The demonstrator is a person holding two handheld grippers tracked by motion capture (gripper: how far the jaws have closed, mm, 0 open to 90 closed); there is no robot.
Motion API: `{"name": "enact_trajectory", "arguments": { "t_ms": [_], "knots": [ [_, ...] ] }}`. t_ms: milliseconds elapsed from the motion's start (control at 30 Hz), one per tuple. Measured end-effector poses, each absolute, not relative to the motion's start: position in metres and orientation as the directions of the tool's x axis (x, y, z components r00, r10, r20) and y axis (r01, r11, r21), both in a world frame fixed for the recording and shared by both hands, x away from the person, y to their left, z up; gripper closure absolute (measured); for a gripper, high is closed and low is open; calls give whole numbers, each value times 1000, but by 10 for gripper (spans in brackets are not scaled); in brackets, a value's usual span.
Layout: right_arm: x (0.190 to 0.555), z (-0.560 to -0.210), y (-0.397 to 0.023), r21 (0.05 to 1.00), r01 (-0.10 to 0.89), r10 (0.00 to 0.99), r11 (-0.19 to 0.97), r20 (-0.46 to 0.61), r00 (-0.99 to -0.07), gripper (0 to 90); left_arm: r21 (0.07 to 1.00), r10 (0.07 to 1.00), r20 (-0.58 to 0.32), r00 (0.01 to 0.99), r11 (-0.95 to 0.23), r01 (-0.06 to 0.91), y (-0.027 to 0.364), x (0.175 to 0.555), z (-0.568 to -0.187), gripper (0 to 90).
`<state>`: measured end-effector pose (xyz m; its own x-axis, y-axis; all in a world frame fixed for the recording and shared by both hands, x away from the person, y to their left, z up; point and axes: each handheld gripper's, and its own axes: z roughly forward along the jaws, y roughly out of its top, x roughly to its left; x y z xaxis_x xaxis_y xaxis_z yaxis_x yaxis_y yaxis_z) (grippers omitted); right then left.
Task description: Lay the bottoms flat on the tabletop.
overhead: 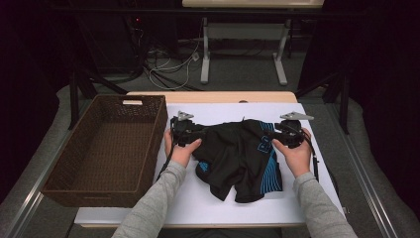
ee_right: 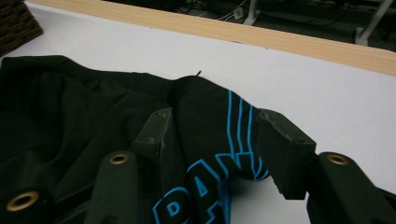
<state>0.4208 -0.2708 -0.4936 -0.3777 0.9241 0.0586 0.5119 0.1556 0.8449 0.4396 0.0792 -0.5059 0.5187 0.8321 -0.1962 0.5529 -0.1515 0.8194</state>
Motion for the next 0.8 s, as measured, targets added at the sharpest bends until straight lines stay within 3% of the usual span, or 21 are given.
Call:
{"name": "enact_trajectory", "arguments": {
  "t_ms": [567, 800],
  "knots": [
    [354, -495, -272, 881, 441, 896, 173, 45, -442, 378, 852, 760, -213, 614, -164, 498, 76, 381, -496, 377],
    [328, -509, -272, 883, 417, 877, 214, 14, -481, 354, 840, 717, -259, 647, -163, 517, 74, 361, -501, 310]
  ]
}}
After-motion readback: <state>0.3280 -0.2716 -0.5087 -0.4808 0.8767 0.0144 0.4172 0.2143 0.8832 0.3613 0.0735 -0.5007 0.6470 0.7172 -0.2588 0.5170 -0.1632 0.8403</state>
